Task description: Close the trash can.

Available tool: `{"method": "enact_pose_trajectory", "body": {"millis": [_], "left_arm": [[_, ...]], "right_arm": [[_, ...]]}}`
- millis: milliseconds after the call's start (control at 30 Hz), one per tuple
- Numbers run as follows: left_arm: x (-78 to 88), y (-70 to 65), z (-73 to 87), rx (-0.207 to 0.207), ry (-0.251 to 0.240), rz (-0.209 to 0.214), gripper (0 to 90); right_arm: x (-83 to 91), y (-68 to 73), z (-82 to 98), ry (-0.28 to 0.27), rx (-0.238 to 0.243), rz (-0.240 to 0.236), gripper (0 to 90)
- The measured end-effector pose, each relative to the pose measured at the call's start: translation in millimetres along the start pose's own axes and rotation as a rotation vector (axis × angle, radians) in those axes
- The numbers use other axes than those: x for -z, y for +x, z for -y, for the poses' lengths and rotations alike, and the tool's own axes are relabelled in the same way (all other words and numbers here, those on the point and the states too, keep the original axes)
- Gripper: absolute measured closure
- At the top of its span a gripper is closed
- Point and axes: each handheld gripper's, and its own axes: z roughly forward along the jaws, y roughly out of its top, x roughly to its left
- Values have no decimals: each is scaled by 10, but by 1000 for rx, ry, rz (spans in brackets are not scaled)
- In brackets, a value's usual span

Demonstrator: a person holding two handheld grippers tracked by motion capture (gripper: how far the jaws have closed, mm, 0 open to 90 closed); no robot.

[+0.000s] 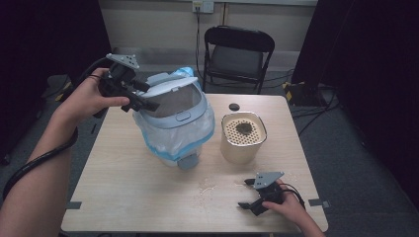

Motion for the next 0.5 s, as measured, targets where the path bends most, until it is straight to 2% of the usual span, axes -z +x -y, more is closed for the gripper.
{"method": "enact_pose_trajectory", "body": {"millis": [133, 167, 200, 400, 500], "left_arm": [[-52, -125, -30, -33, 51, 31, 165], [-52, -125, -30, -33, 51, 31, 174], [-76, -168, -44, -37, 71, 40, 182], [-106, -226, -70, -34, 77, 38, 288], [-111, -226, -78, -31, 66, 37, 390]], "right_arm": [[0, 0, 0, 0, 0, 0, 133], [0, 0, 0, 0, 0, 0, 133], [0, 0, 0, 0, 0, 0, 133], [0, 0, 0, 0, -1, 0, 133], [0, 0, 0, 0, 0, 0, 133]]}}
